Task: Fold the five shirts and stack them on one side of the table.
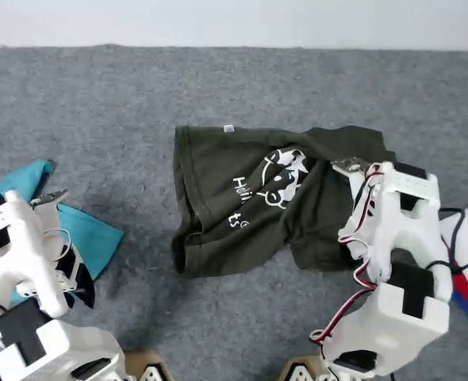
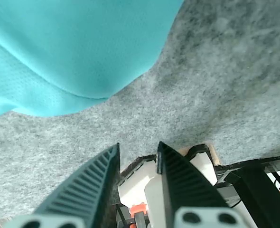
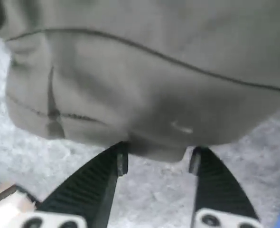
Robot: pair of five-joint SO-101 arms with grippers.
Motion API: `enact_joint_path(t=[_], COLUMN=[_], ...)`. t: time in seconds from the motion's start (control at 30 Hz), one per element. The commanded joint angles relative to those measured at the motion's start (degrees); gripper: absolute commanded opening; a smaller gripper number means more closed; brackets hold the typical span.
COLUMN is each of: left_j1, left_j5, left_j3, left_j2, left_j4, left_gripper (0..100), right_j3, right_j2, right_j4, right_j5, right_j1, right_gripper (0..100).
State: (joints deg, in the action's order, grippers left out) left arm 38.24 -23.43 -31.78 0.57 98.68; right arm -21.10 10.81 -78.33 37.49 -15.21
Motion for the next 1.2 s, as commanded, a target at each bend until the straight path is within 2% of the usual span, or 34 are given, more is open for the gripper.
enact_joint_path(t=[0.0, 0.17, 0.4, 0.57, 0.73, 0.93, 1.03, 1.17], left_j1=[0.00, 0.00, 0.00, 0.00, 0.00, -0.70, -4.22, -12.66], left_j5=[0.35, 0.35, 0.35, 0.35, 0.35, 0.35, 0.35, 0.35], left_j3=[-0.13, -0.13, -0.13, -0.13, -0.13, -0.04, -0.04, 0.13], left_j2=[2.55, 2.55, 2.55, 2.55, 2.55, 2.55, 2.55, 2.55], left_j4=[1.85, 1.85, 1.85, 1.85, 1.93, 1.93, 1.93, 1.93], left_gripper=[12, 12, 12, 12, 12, 12, 12, 12], right_j3=[0.18, 0.35, 0.26, 2.73, 4.92, 2.46, -1.14, -4.57], right_j2=[-0.84, -0.84, -1.36, -1.45, -3.91, -10.42, -11.30, -10.24], right_j4=[4.26, 5.49, 4.18, -3.82, -8.84, -10.95, -10.15, -8.92], right_j5=[-0.62, -0.62, -0.18, 0.09, 4.48, 16.88, 22.07, 26.02], right_j1=[0.66, 0.57, 0.22, -0.75, -11.12, -23.08, -26.77, -31.25], right_gripper=[13.2, 1.4, 1.0, 1.0, 1.0, 1.0, 1.0, 1.0])
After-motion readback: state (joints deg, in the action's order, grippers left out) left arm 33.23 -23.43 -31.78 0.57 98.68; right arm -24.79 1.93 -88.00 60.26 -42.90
